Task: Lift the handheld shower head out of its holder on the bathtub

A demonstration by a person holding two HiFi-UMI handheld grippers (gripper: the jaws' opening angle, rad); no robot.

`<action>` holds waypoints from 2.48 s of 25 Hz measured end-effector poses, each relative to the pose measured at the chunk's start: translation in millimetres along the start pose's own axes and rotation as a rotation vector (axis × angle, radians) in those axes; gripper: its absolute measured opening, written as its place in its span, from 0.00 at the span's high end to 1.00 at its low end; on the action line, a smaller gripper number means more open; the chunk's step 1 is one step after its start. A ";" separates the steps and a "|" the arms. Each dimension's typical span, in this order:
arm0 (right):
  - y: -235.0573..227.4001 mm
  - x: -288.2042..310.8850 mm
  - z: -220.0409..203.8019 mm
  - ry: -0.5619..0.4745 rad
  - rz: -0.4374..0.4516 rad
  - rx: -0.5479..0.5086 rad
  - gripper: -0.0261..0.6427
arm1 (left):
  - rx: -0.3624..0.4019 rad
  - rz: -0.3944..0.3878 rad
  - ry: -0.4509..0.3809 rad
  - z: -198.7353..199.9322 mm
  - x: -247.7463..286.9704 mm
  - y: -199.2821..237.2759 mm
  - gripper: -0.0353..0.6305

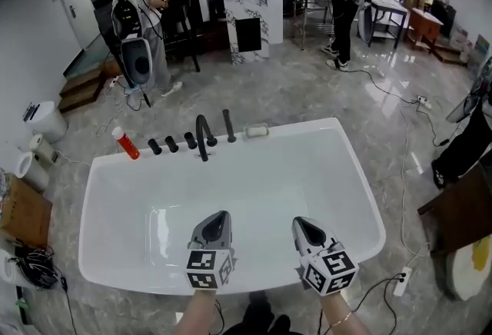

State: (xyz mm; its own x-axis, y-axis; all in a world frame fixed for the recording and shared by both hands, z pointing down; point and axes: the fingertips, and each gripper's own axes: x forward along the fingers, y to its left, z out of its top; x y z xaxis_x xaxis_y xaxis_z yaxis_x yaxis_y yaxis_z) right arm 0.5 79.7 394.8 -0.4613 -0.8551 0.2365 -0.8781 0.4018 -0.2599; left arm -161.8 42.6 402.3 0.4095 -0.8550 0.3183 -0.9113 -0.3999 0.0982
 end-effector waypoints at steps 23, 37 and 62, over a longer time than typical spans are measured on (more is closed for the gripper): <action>-28.0 182.5 16.2 0.027 -0.007 -0.028 0.95 | -0.027 0.000 0.000 18.8 147.1 119.5 0.92; -109.3 280.3 -20.4 0.076 0.050 -0.040 0.95 | -0.037 0.065 0.023 -11.6 286.7 150.4 0.92; -228.0 372.2 -86.7 0.135 0.075 -0.020 0.95 | -0.085 0.182 0.059 -61.9 483.9 199.5 0.70</action>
State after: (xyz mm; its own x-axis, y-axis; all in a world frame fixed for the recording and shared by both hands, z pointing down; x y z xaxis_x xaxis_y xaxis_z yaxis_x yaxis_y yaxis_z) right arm 18.0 -301.8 623.3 -0.5373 -0.7714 0.3411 -0.8424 0.4705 -0.2629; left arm -148.1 -430.5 634.3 0.2370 -0.8889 0.3921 -0.9713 -0.2091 0.1130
